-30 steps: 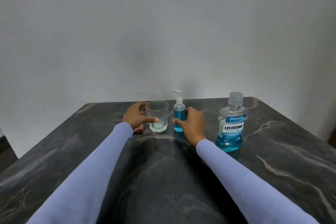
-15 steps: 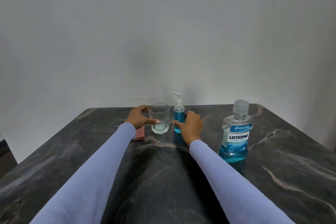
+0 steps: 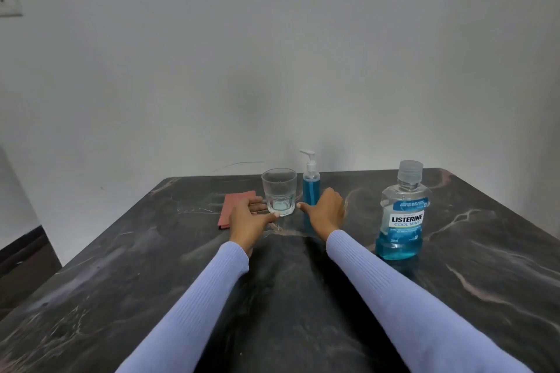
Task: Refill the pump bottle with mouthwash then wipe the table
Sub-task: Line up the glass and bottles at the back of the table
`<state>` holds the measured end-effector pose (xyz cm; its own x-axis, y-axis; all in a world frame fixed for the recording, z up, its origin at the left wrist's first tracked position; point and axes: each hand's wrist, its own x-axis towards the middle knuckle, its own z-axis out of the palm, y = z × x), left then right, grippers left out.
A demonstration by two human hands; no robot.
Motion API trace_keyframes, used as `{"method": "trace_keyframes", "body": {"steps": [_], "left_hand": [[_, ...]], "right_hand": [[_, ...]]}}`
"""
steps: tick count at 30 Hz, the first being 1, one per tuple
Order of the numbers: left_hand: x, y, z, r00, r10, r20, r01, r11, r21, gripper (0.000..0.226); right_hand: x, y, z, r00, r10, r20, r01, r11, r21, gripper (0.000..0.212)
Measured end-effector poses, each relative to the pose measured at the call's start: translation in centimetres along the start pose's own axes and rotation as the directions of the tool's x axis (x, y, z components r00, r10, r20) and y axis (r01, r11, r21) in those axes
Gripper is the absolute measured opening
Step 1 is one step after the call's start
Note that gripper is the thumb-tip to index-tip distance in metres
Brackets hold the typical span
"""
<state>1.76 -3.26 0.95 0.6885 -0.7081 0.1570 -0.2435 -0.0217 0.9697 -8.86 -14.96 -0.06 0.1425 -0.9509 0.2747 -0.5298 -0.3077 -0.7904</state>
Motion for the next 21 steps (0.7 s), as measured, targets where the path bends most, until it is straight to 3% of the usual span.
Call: {"method": "trace_keyframes", "body": {"steps": [7,11,13,17,21], "left_hand": [[-5.7,1.1,0.6,0.998,0.055,0.036,-0.052,0.994,-0.095,0.039],[-6.8,1.3,1.4,0.992,0.120,0.035,-0.118,0.990,-0.072,0.037],[-7.1,0.9,1.9,0.991,0.125,0.050,-0.122,0.991,-0.059,0.037],[-7.2,0.0,3.0,0.991,0.110,0.071,-0.106,0.992,-0.069,0.033],[-6.9,-0.4,3.2,0.990,0.121,0.076,-0.115,0.991,-0.072,0.032]], "right_hand": [[-5.2,2.8,-6.0,0.967,-0.203,0.157,0.207,0.978,-0.013,0.044],[-8.9,5.6,-11.5,0.955,-0.251,0.160,0.261,0.965,-0.039,0.024],[-10.2,7.3,-13.8,0.959,-0.270,0.089,0.276,0.960,-0.054,0.022],[-10.8,9.6,-16.5,0.956,-0.265,-0.127,0.253,0.961,-0.108,0.042],[-9.7,10.1,-16.2,0.979,-0.175,-0.102,0.165,0.981,-0.100,0.081]]}}
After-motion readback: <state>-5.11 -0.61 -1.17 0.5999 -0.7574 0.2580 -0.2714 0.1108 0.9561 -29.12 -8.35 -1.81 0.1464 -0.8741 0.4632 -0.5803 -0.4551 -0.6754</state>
